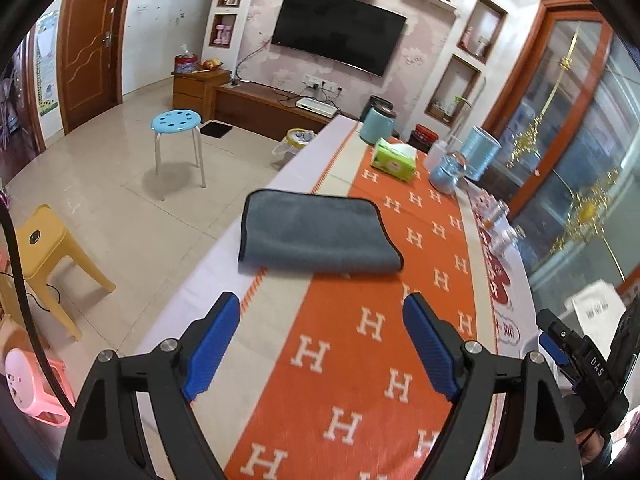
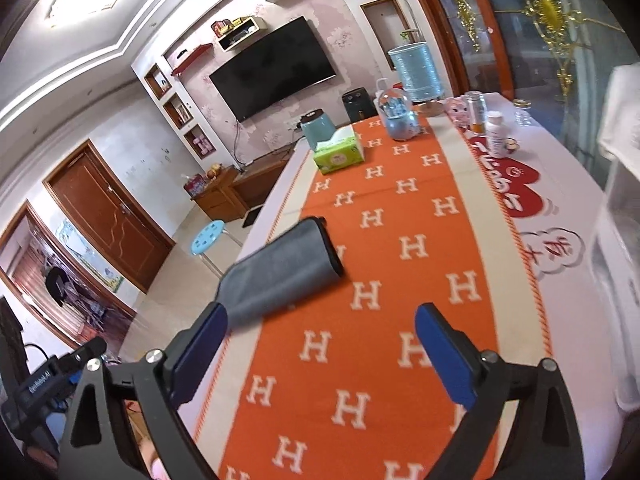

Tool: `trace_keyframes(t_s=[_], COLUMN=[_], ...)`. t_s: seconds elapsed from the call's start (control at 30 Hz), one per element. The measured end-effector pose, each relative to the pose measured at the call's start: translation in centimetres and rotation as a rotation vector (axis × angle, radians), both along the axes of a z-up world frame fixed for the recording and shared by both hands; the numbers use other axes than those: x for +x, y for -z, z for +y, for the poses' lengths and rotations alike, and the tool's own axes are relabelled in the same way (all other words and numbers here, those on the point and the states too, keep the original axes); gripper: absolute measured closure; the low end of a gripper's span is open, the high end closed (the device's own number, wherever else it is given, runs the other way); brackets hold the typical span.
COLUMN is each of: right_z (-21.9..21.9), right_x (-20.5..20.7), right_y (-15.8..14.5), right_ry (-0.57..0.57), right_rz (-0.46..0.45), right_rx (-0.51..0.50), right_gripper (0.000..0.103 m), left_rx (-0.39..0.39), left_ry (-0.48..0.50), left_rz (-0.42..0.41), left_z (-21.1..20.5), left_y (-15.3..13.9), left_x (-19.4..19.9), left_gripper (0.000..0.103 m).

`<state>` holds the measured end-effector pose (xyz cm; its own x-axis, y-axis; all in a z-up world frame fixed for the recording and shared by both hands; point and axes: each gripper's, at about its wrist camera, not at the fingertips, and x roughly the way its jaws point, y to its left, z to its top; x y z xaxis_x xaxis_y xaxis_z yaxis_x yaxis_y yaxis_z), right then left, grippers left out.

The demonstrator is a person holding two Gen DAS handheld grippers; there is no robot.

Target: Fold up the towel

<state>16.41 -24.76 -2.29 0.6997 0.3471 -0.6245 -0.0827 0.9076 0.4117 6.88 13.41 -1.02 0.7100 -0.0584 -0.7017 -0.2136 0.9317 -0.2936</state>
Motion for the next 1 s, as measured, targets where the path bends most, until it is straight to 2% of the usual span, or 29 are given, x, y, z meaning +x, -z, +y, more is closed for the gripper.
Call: trace_keyframes(t_s=[0.27,0.4,0.67,0.8,0.9,1.0], right_z=[-1.3,-2.2,-2.8,-2.7,-2.7,-2.6], right_x=[-6.2,-9.2,-13.9,-15.1,-15.7,-16.0], right_y=[1.2,2.3,2.9,2.0,0.9,0.1], right_ry=[-0.014,0.002,0.024,0.016,0.024,0.021], right_rz=[0.028,0.07,0.127,0.125,0.122,0.134], right_rx=[-0.074,-0.091,-0.137,-0.158,-0.169,-0.176], right_gripper=[0.001,0.001,0.0,0.0,0.0,0.0], left_rx=[0.02,0.032,0.049,0.066,0.084,0.121], left_ry=[0.08,0.118,0.215,0.306,0.355,0.382], left_rz=[0.051,0.088,0.147,0.14,0.127,0.107], left_z=[-3.3,-4.8,-7.9,-10.5,-12.1,-13.5], left_y=[1.6,2.6,3.8,3.6,2.8,1.9], left_x=[-4.6,-6.0,-6.0,-5.2,-4.6,-4.3], left_gripper=[0.018,0.018,0.011,0.01,0.001,0.001])
